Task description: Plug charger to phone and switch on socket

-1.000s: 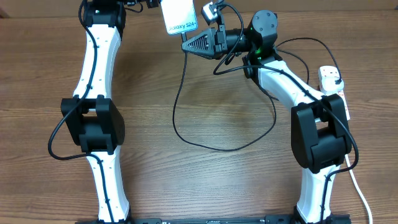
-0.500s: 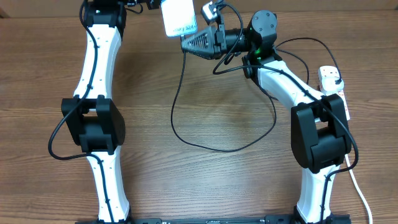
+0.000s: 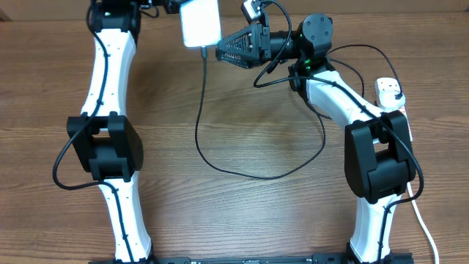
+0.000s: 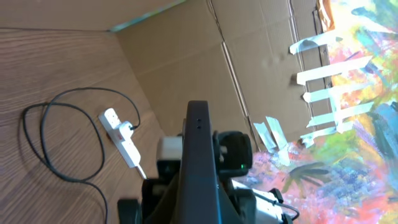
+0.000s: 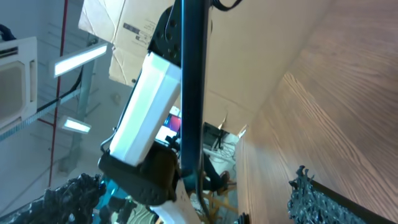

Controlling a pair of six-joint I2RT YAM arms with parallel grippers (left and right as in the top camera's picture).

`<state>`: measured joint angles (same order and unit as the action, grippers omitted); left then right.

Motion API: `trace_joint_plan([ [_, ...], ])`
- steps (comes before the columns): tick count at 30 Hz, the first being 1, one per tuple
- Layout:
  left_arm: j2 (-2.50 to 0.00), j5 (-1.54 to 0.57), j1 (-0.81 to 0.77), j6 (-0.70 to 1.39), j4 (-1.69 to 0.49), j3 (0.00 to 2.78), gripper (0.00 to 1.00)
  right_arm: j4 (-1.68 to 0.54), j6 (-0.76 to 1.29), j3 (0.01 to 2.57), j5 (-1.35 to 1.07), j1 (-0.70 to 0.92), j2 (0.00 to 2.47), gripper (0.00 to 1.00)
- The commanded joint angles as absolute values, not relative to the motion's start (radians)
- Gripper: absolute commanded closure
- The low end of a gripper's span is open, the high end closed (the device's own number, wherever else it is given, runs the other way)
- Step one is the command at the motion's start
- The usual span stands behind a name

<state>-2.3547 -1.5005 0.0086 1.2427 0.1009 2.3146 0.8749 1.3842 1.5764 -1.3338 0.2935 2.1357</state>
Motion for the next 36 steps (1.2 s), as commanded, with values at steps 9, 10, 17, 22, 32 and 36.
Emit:
trace_joint_plan([
  [9,-2.341,-1.56,0.018,1.226,0.099,2.321,0.96,0.696,1.29,1.583,-1.496,0.151,2.129,0.0],
  [10,-2.341,-1.559,0.017,1.199,0.084,2.321,0.96,0.659,1.267,1.583,-1.499,0.144,2.129,0.0],
  [17,-2.341,-1.413,0.007,0.87,-0.346,2.32,0.96,0.364,1.036,1.583,-1.498,0.124,2.129,0.0],
  [22,-2.341,-1.222,-0.014,0.561,-0.736,2.32,0.96,0.15,0.842,1.583,-1.486,0.123,2.129,0.0],
  [32,-2.352,-0.881,-0.125,0.358,-1.056,2.319,0.96,0.065,0.753,1.583,-1.464,0.122,2.129,0.0],
  [36,-2.373,-0.826,-0.175,0.355,-1.065,2.318,0.96,0.065,0.75,1.583,-1.464,0.122,2.129,0.0],
])
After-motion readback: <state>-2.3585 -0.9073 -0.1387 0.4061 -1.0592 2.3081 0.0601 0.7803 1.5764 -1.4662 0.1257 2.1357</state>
